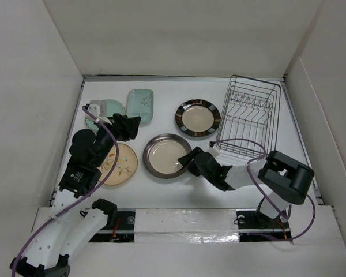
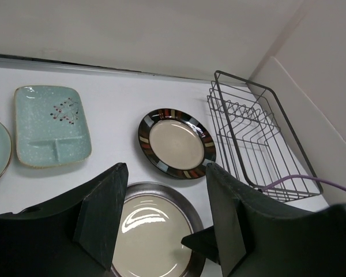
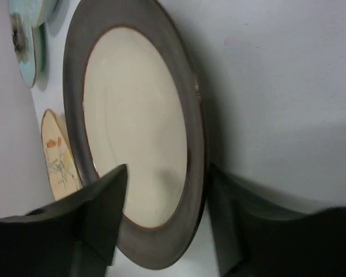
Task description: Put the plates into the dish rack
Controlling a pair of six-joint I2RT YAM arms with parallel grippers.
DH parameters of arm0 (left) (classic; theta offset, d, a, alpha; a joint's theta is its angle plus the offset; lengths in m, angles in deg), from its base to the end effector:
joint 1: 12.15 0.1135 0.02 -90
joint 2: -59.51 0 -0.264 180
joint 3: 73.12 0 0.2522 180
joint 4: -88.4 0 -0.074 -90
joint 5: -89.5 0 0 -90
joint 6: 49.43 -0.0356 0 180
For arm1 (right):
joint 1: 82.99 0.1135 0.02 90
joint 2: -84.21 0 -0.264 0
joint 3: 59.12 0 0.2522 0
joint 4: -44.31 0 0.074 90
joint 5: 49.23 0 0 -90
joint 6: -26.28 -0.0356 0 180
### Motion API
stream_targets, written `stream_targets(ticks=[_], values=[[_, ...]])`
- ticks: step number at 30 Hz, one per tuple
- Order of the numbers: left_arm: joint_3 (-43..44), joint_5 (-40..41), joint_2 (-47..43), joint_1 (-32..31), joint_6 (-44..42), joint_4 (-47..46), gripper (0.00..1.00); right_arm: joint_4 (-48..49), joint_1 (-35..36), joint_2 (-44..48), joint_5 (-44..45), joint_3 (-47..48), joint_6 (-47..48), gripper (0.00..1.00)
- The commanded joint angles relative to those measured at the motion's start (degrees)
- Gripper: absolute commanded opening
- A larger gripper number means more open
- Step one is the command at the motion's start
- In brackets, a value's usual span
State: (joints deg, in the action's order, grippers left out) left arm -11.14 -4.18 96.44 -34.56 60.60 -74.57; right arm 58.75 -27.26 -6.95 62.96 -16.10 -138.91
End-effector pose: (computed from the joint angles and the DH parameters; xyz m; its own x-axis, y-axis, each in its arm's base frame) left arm 0.1340 -0.0577 0.3942 -0.0293 -0.3577 -0.9334 0.4568 0.8258 -0.3307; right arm 0.1703 0.2260 0.1303 -0.6486 0.6379 -0.4153 0.1517 0.6429 0.7508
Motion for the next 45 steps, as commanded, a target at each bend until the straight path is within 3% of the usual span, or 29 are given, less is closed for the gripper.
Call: stream_targets(ticks=[1, 2, 3, 6, 7, 13, 15, 19, 23, 29, 33, 40, 45], values=[[-0.33, -0.98, -0.8, -0.17, 0.27, -2.92, 0.54, 7.29, -0.79, -4.21, 2.76, -2.71, -6.01, 0.55], [-0.24, -0.98, -0.89, -0.17, 0.18, -2.83, 0.54, 7.56, -0.79, -4.99, 2.94, -2.36, -6.36, 0.5], [-0.24, -1.15, -0.98, -0.17, 0.27, -2.83, 0.54, 6.78, -0.79, -5.17, 3.2, -2.01, -6.54, 0.35], [-0.24, -1.06, -1.07, -0.17, 0.18, -2.92, 0.54, 4.59, -0.79, -4.48, 4.96, -1.83, -6.54, 0.04], [-0.33, -0.98, -1.15, -0.17, 0.27, -2.92, 0.54, 3.71, -0.1, -3.86, 5.92, -1.83, -6.63, 0.0], [-0.24, -1.41, -1.16, -0.17, 0.27, -2.92, 0.54, -8.85, 7.37, 9.63, 15.48, 1.31, 0.03, 0.0], [-0.24, -1.33, -1.16, -0.17, 0.27, -2.83, 0.54, -11.93, 10.36, 14.58, 18.22, 3.52, 8.98, 0.0], [-0.24, -1.41, -1.42, -0.17, 0.27, -2.83, 0.54, -19.66, 8.18, 26.62, 23.84, 11.68, 24.37, 0.0], [-0.5, -1.76, -1.68, -0.17, 0.45, -2.83, 0.54, -26.59, -1.91, 36.55, 25.17, 23.09, 41.31, 0.0], [-0.77, -2.2, -1.68, -0.17, 0.62, -4.58, 0.54, -37.33, -21.95, 36.58, 32.27, 36.64, 55.84, 0.0], [-0.85, -2.64, -1.51, -0.78, 0.71, -4.85, 0.54, -47.16, -32.33, 32.72, 34.93, 45.78, 58.49, 0.0], [-0.42, -2.03, -0.28, -2.55, 0.19, -4.5, 0.54, -45.0, -42.0, 29.9, 35.55, 52.39, 66.05, 0.0], [-0.15, -0.89, -0.1, -4.13, -0.17, -3.71, 0.54, -49.12, -49.47, 21.3, 30.02, 57.05, 69.22, 0.0]])
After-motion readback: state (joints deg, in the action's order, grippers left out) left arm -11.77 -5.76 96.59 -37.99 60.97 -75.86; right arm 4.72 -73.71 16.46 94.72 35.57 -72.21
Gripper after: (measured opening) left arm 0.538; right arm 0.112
